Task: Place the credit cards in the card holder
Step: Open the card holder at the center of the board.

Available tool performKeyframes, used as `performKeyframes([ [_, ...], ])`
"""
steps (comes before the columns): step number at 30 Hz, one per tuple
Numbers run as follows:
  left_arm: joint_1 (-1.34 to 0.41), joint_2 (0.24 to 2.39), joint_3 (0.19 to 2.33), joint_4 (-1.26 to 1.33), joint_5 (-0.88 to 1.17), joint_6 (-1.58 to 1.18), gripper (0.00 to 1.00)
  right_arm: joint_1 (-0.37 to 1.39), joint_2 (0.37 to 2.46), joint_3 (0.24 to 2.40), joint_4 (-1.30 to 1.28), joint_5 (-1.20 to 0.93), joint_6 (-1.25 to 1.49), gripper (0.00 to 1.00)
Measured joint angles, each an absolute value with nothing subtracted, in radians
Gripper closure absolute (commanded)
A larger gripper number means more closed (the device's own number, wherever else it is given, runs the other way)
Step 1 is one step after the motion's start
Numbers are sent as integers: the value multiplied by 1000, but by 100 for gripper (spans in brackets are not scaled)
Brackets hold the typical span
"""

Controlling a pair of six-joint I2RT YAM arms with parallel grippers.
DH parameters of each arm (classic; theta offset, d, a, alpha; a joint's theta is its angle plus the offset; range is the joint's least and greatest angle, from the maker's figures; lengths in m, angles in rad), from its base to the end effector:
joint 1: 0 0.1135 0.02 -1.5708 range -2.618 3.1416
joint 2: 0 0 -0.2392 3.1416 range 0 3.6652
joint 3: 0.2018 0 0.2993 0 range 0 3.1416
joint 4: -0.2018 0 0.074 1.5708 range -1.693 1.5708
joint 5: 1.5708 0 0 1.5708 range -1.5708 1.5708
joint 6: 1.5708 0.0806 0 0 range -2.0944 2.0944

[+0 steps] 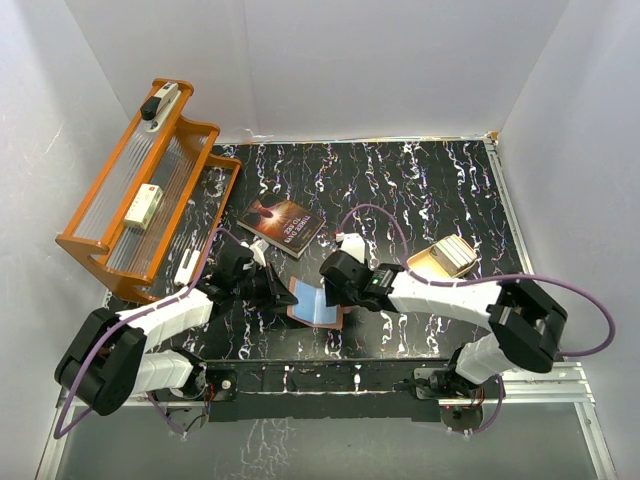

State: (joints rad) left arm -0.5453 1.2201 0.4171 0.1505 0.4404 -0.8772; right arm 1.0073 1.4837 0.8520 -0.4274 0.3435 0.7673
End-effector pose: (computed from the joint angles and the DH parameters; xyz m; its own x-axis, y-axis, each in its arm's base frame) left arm 0.2398 -0.1857 0.0796 -0.9153 -0.2583 -0.3089 0.0859 0.6243 -0.7765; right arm 0.2070 0.2769 0.0964 -0.8267 -0.0846 -0.5563 -0.1862 0.9741 0.1286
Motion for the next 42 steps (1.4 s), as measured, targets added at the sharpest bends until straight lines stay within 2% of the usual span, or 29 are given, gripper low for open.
performKeyframes([
  [7, -545, 1216, 418, 157, 456, -894, 100, 1008, 1363, 882, -444, 313, 769, 56],
  [11, -545, 1216, 423, 156, 457, -894, 100, 1008, 1365, 881, -375, 258, 770, 60],
  [15, -545, 1216, 426, 156, 456, -895, 100, 1008, 1404, 881, -319, 234, 777, 59],
  [16, -545, 1216, 426, 157, 455, -895, 99, 1008, 1419, 881, -311, 229, 781, 58],
  [20, -545, 1216, 425, 155, 445, -899, 81, 1008, 1482, 881, -281, 207, 790, 54],
  [23, -545, 1213, 425, 141, 425, -904, 73, 1012, 1527, 881, -266, 201, 793, 54],
  [30, -545, 1141, 431, 33, 339, -900, 67, 1024, 1642, 918, -280, 219, 786, 51],
  [36, -545, 1075, 496, -102, 244, -886, 58, 1053, 1694, 981, -336, 277, 778, 49],
  [42, -545, 1031, 513, -93, 213, -908, 65, 1061, 1695, 982, -353, 298, 768, 49],
])
